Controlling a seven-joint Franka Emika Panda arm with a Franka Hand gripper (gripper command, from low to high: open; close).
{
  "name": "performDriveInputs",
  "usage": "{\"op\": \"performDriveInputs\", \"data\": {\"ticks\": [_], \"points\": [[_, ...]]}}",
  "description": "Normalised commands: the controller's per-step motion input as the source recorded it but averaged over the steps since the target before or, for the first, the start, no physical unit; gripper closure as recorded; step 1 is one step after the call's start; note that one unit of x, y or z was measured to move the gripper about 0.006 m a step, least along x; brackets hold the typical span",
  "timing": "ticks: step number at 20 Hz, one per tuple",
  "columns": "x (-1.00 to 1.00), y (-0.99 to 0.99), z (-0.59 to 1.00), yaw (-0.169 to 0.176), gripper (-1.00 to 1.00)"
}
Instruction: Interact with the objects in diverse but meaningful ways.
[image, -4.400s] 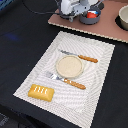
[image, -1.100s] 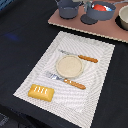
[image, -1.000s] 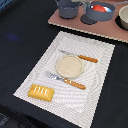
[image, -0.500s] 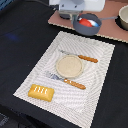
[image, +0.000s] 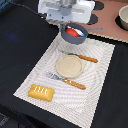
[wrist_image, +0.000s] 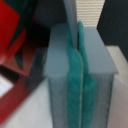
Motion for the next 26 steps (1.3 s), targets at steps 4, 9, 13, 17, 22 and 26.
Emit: {"op": "performDriveInputs", "data": {"ticks": [4,9,13,17,22,26], "points": [[-0.75,-0.56,0.2,0.0,1.0],[-0.76,-0.55,0.12,0.0,1.0],[-0.78,-0.49,-0.04,0.0,1.0],[-0.79,-0.4,-0.16,0.016,1.0],[-0.76,-0.25,-0.27,0.077,1.0],[-0.62,-0.01,-0.25,0.201,1.0]]}}
